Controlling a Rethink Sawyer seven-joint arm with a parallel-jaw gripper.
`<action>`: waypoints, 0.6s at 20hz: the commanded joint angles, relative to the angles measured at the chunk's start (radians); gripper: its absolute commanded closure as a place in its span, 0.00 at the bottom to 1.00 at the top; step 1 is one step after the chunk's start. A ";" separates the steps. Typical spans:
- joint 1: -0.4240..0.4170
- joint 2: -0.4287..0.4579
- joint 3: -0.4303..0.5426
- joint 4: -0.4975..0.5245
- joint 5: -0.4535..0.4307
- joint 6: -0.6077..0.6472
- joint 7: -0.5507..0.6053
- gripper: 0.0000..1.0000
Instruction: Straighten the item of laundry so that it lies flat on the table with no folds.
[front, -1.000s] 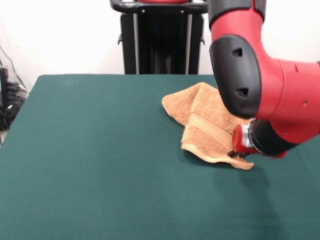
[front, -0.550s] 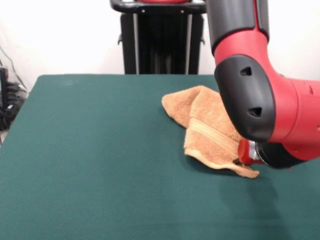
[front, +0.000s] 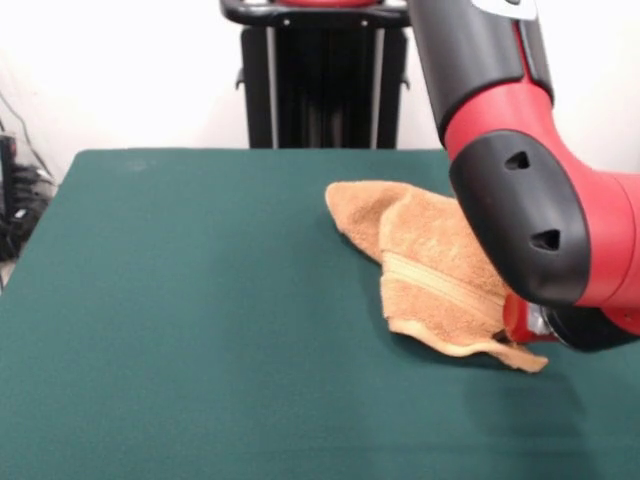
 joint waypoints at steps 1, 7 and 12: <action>0.006 0.094 -0.121 -0.076 0.185 0.048 0.167 1.00; -0.006 0.065 -0.324 -0.086 0.384 0.130 0.175 1.00; -0.036 0.088 -0.606 -0.113 0.631 0.146 0.176 1.00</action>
